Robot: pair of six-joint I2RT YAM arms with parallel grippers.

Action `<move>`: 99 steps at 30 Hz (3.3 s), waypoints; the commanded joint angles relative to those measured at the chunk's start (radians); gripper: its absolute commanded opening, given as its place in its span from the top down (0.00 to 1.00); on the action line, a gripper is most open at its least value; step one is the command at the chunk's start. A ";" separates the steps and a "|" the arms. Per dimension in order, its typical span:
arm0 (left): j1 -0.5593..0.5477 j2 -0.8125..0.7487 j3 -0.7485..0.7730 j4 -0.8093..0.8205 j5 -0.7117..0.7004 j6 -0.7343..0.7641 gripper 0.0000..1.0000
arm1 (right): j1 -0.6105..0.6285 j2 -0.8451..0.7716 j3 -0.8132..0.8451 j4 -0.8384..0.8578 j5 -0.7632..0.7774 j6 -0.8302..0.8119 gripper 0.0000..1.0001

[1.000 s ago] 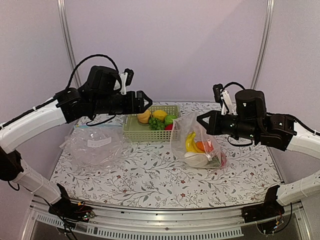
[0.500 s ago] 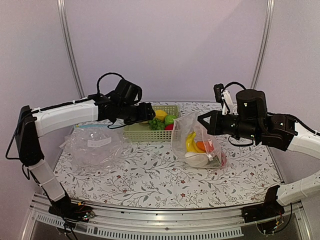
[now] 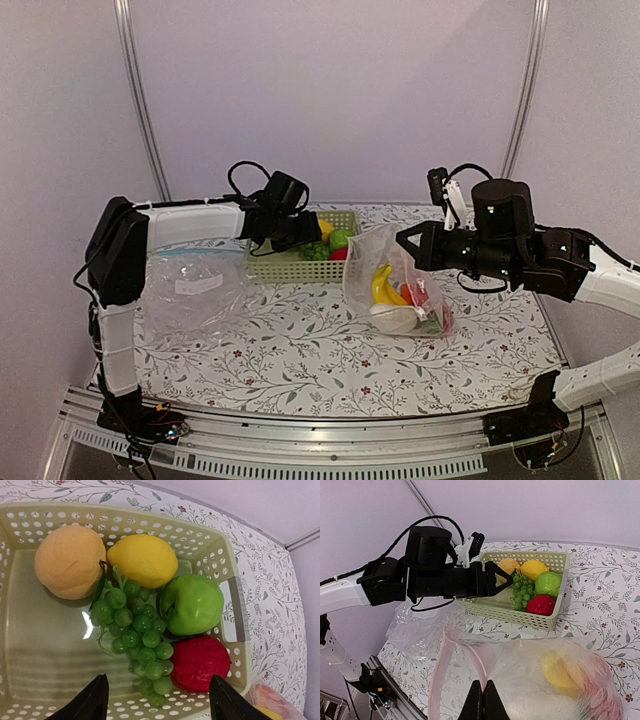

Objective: Place the food in the zip-top bag and seal the zipper
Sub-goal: Pick up the fake fruit from the bin, then place the fake fruit in the zipper food storage bag.

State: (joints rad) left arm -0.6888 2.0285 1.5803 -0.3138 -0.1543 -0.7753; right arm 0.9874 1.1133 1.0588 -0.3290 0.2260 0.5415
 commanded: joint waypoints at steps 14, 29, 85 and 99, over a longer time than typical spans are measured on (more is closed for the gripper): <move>0.091 0.254 0.178 -0.037 0.045 0.024 0.31 | 0.004 -0.022 -0.016 0.000 0.029 -0.005 1.00; 0.110 0.425 0.349 -0.083 0.102 0.033 0.36 | 0.005 -0.032 -0.024 -0.002 0.026 0.002 1.00; -0.070 -0.649 -0.373 0.402 0.252 0.243 0.74 | 0.005 -0.021 -0.009 0.007 0.018 0.019 1.00; -0.271 -0.767 -0.453 0.488 0.361 0.261 0.73 | 0.004 0.012 0.025 0.007 0.016 0.000 1.00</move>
State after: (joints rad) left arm -0.9165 1.2858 1.1469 0.1234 0.1673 -0.5278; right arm 0.9878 1.1130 1.0534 -0.3298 0.2321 0.5583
